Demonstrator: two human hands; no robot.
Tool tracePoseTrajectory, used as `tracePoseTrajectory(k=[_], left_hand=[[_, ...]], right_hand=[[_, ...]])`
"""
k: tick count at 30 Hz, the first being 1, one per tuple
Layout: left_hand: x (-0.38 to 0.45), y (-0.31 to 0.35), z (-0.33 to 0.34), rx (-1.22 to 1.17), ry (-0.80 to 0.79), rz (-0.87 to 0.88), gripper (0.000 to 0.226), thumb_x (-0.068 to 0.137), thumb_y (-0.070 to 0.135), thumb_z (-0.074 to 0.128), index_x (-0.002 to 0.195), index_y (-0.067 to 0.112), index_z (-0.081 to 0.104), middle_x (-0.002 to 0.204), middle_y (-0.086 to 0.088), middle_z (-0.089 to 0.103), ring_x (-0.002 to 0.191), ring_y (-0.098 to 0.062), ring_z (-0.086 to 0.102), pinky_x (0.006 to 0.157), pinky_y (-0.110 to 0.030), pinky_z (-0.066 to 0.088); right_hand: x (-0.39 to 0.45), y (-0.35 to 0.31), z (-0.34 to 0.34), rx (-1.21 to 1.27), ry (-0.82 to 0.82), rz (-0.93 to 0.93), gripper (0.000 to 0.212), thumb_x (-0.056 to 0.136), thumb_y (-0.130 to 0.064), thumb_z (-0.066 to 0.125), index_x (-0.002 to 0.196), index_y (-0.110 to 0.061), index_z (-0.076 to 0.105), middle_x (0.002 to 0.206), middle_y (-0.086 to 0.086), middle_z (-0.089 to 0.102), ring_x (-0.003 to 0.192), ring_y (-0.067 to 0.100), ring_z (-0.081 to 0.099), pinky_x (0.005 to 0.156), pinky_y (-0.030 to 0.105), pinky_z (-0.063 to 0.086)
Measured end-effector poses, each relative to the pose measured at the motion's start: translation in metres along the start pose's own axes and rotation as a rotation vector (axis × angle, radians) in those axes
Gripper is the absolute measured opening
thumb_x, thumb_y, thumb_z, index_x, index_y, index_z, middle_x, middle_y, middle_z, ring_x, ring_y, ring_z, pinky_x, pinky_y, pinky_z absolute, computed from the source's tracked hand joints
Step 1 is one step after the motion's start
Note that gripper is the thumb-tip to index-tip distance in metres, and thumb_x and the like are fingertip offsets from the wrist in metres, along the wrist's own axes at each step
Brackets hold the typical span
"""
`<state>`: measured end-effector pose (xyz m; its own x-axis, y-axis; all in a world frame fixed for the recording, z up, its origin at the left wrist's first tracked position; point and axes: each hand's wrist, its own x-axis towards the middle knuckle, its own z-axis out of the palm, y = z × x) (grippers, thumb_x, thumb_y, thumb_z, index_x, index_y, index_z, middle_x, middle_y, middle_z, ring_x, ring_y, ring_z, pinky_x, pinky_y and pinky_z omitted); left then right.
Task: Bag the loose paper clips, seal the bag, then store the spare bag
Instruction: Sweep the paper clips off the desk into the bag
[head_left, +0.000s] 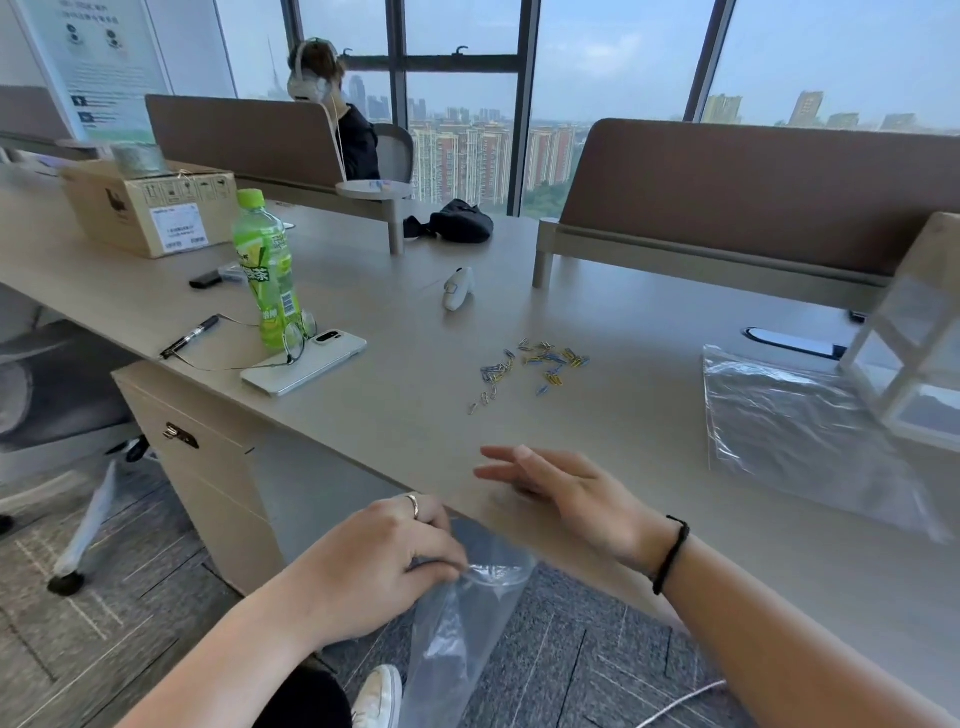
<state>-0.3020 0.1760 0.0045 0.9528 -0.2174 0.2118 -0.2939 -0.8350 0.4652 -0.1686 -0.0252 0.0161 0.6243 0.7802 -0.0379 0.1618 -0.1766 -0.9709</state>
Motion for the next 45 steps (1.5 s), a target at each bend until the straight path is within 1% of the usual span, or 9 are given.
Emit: tracePoseTrajectory(k=[6, 8, 10, 17, 23, 28, 32, 36, 45], left_hand=[[0.004, 0.000, -0.002, -0.033, -0.017, -0.019, 0.012, 0.090, 0.035, 0.066, 0.099, 0.038, 0.073, 0.091, 0.020, 0.055, 0.082, 0.001, 0.056, 0.073, -0.022, 0.047], [0.006, -0.001, -0.003, -0.052, -0.026, -0.010, 0.012, 0.090, 0.034, 0.065, 0.098, 0.037, 0.073, 0.090, 0.019, 0.054, 0.079, -0.001, 0.055, 0.071, -0.020, 0.046], [0.007, -0.004, -0.002, -0.047, -0.029, 0.005, 0.012, 0.091, 0.035, 0.064, 0.099, 0.038, 0.073, 0.090, 0.019, 0.054, 0.078, 0.000, 0.054, 0.068, -0.014, 0.042], [0.011, -0.014, -0.002, 0.039, -0.035, 0.086, 0.008, 0.093, 0.040, 0.060, 0.094, 0.039, 0.067, 0.088, 0.019, 0.048, 0.075, 0.006, 0.045, 0.063, -0.006, 0.034], [0.020, -0.024, -0.002, 0.093, -0.031, 0.113, 0.012, 0.097, 0.040, 0.054, 0.090, 0.036, 0.063, 0.087, 0.014, 0.045, 0.077, -0.002, 0.043, 0.063, -0.015, 0.040], [0.018, -0.034, 0.009, -0.036, 0.008, 0.059, 0.024, 0.096, 0.049, 0.051, 0.090, 0.030, 0.063, 0.091, 0.012, 0.049, 0.086, -0.008, 0.049, 0.069, -0.017, 0.037], [0.019, -0.028, 0.006, 0.069, -0.005, 0.088, 0.012, 0.096, 0.042, 0.056, 0.091, 0.036, 0.064, 0.088, 0.016, 0.048, 0.078, -0.001, 0.046, 0.065, -0.017, 0.040], [0.018, -0.022, 0.003, 0.055, -0.012, 0.084, 0.007, 0.095, 0.040, 0.059, 0.095, 0.042, 0.066, 0.088, 0.018, 0.048, 0.076, 0.002, 0.045, 0.062, -0.010, 0.035], [0.008, -0.005, -0.005, -0.002, -0.008, 0.094, 0.009, 0.093, 0.041, 0.062, 0.099, 0.043, 0.069, 0.091, 0.020, 0.052, 0.077, 0.008, 0.046, 0.064, -0.007, 0.034]], right_hand=[[0.041, 0.014, -0.042, -0.331, 0.479, 0.018, 0.026, 0.098, -0.033, 0.057, 0.122, -0.028, 0.065, 0.122, -0.011, 0.065, 0.114, 0.005, 0.059, 0.090, 0.016, 0.041], [0.060, 0.019, -0.061, -0.447, 0.595, 0.090, 0.038, 0.093, -0.040, 0.062, 0.130, -0.031, 0.059, 0.123, -0.004, 0.063, 0.112, 0.014, 0.059, 0.088, 0.024, 0.042], [0.080, 0.024, -0.080, -0.516, 0.644, 0.173, 0.053, 0.091, -0.050, 0.059, 0.140, -0.031, 0.050, 0.143, 0.001, 0.053, 0.128, 0.023, 0.053, 0.100, 0.033, 0.041], [0.154, 0.039, -0.140, -0.737, 0.696, 0.432, 0.077, 0.086, -0.072, 0.022, 0.149, -0.029, 0.034, 0.155, 0.005, 0.041, 0.143, 0.026, 0.035, 0.117, 0.049, 0.021], [0.203, 0.025, -0.137, -0.784, 0.473, 0.307, 0.064, 0.099, -0.062, 0.016, 0.143, -0.024, 0.043, 0.154, 0.006, 0.043, 0.142, 0.027, 0.036, 0.118, 0.048, 0.019], [0.220, 0.026, -0.125, -0.740, 0.340, 0.259, 0.101, 0.068, -0.094, 0.002, 0.145, -0.040, 0.040, 0.154, -0.009, 0.044, 0.143, 0.020, 0.037, 0.118, 0.046, 0.024], [0.213, 0.023, -0.110, -0.684, 0.268, 0.191, 0.081, 0.077, -0.086, 0.011, 0.139, -0.048, 0.048, 0.150, -0.017, 0.046, 0.141, 0.014, 0.039, 0.105, 0.035, 0.036], [0.202, 0.022, -0.089, -0.642, 0.173, 0.099, 0.083, 0.071, -0.087, 0.015, 0.132, -0.048, 0.054, 0.140, -0.021, 0.055, 0.135, 0.008, 0.044, 0.117, 0.037, 0.027], [0.167, 0.020, -0.044, -0.794, -0.075, -0.084, 0.057, 0.098, -0.062, 0.026, 0.143, -0.035, 0.048, 0.153, -0.015, 0.042, 0.143, 0.006, 0.034, 0.121, 0.034, 0.020]])
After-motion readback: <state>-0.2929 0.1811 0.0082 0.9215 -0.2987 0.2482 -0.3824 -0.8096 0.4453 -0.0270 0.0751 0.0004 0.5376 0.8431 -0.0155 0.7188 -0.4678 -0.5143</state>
